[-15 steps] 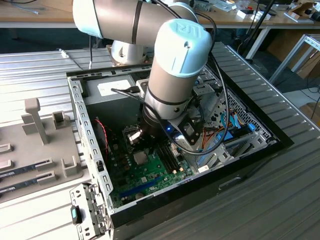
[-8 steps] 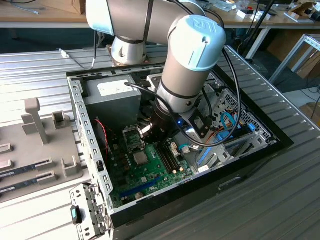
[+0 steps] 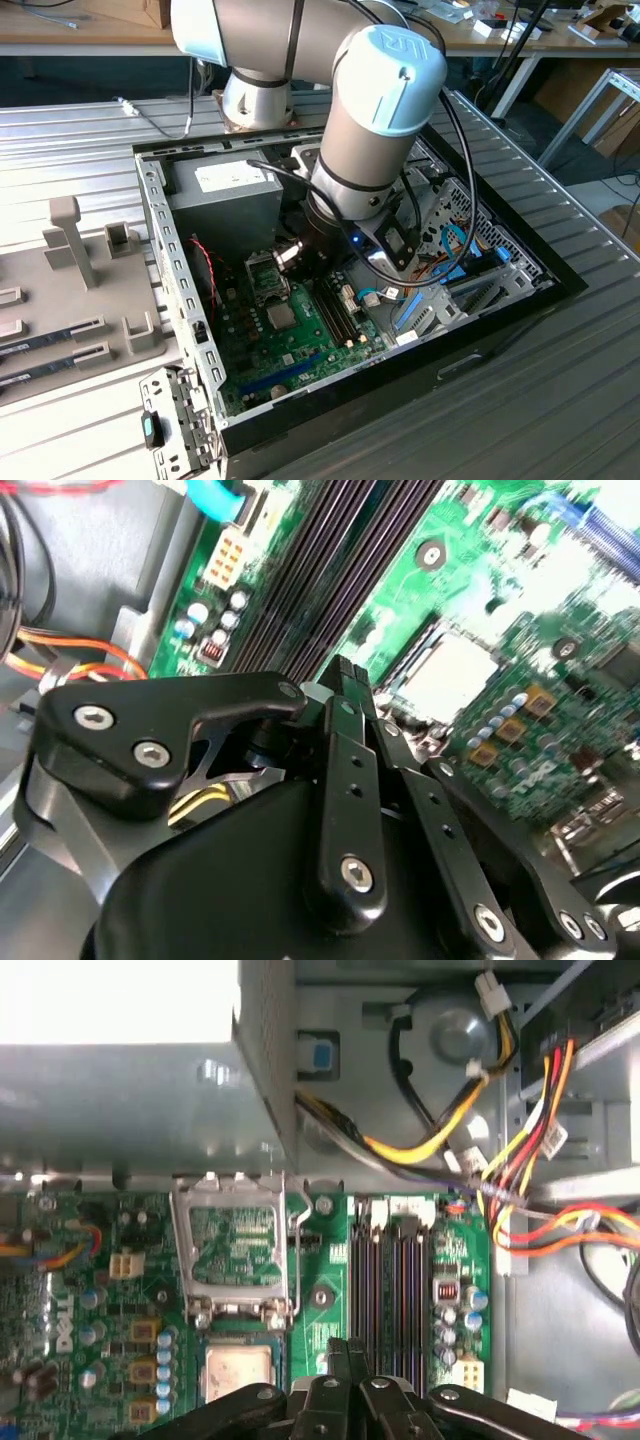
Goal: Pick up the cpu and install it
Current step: 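Close the cpu cover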
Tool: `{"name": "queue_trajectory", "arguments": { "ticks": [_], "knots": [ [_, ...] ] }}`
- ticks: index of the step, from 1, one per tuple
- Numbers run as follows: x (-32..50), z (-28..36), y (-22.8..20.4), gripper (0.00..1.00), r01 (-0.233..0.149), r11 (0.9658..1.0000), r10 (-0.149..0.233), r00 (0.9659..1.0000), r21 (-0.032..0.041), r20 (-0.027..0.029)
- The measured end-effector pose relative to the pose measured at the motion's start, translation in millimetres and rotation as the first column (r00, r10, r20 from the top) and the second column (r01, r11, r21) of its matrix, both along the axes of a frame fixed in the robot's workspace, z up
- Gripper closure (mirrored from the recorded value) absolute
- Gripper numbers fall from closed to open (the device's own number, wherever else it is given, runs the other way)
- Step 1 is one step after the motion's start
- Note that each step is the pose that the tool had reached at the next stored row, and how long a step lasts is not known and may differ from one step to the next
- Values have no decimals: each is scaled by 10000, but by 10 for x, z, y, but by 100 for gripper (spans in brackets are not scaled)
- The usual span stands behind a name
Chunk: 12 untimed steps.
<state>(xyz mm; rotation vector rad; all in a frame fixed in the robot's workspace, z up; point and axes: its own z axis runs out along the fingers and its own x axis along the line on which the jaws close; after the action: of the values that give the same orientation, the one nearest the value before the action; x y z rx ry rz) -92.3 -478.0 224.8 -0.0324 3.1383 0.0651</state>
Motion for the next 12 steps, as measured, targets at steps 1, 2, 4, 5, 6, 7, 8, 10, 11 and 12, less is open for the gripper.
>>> {"name": "queue_trajectory", "arguments": {
  "ticks": [1,2,4,5,6,7,8,10,11,12],
  "knots": [
    [0,-1,26,89,1,10000,-1,10000,65,1],
    [3,1,37,89,-2,9998,2,10000,188,-1],
    [15,-1,60,89,0,9967,0,10000,817,1],
    [21,-1,68,89,0,9942,0,10000,1071,0],
    [30,0,78,89,0,9914,0,10000,1307,-1],
    [36,-1,84,89,-13,9897,13,10000,1433,-3],
    [41,-4,89,89,-37,9887,39,10000,1495,-6],
    [82,-15,108,89,-195,9860,206,9998,1658,-47],
    [94,-19,114,89,-240,9852,253,9997,1699,-57],
    [99,-23,118,89,-284,9846,298,9995,1727,-60]
  ]
}}
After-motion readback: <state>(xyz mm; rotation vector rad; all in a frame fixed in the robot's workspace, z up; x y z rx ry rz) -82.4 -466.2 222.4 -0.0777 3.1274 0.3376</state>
